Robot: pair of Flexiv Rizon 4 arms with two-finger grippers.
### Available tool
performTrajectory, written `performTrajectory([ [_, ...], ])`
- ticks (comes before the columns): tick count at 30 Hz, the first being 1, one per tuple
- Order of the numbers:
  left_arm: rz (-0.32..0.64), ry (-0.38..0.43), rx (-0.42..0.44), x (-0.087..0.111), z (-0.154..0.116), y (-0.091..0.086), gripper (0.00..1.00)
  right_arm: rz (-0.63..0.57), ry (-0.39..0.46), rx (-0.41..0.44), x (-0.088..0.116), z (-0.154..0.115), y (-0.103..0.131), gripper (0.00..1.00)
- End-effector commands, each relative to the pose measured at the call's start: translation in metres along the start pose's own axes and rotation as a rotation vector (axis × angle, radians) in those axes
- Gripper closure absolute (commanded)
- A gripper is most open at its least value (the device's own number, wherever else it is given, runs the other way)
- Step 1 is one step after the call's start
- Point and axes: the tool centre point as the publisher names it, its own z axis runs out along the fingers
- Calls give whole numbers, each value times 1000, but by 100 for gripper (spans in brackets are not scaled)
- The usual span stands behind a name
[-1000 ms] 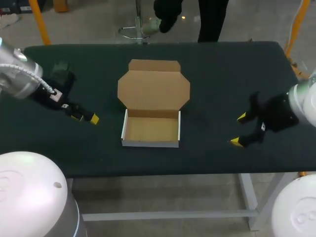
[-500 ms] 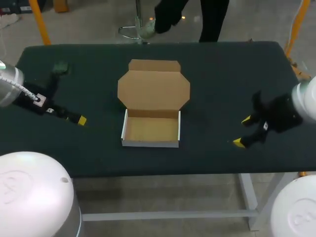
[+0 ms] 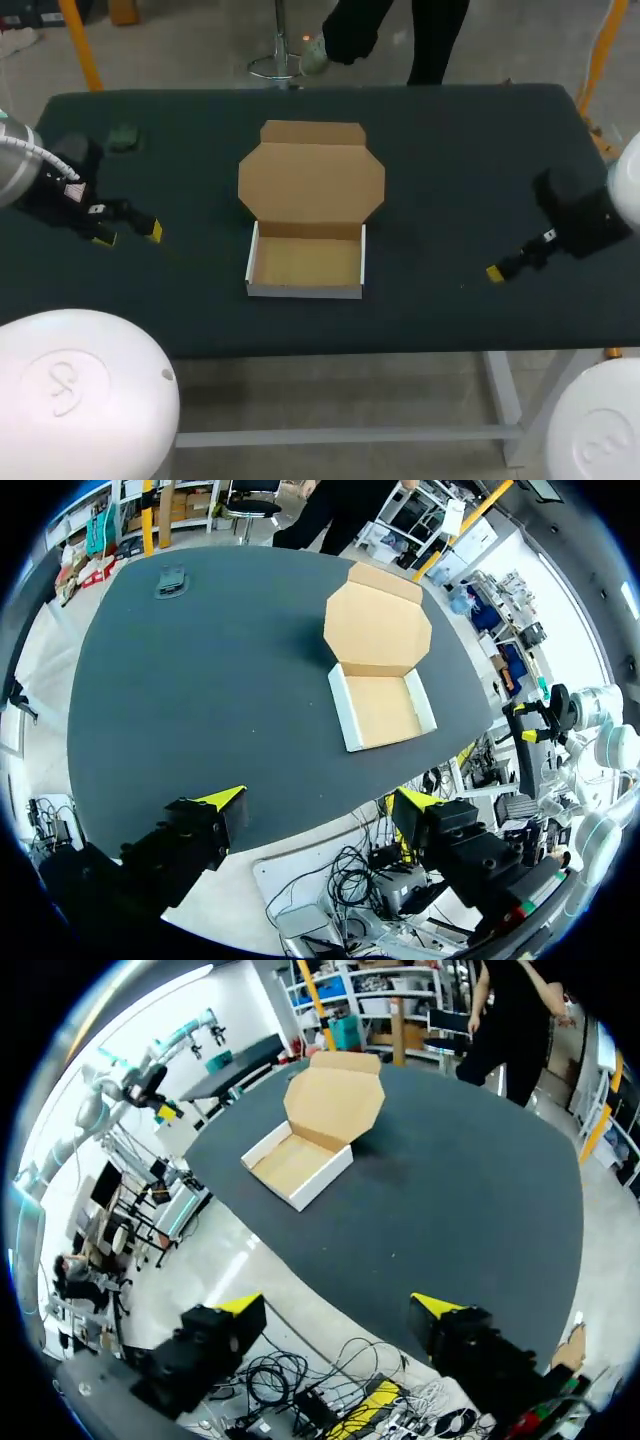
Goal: Assemble the packaging by folding the flat box into shape, placing the metal phone stand inside, and closing the box properly
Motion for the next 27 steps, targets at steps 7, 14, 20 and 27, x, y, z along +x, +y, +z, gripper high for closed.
performTrajectory([
  [7,-105,-75,-30,4,-9,0,0,120,-117,34,-3,-23,-1,0],
  [14,-135,-92,-66,7,-22,3,0,199,-150,34,-4,-37,-4,0],
  [20,-118,-108,-96,10,-25,7,0,238,-167,26,-3,-42,-5,0],
  [27,-134,-115,-127,10,-27,10,0,278,-205,51,-3,-43,-4,0],
])
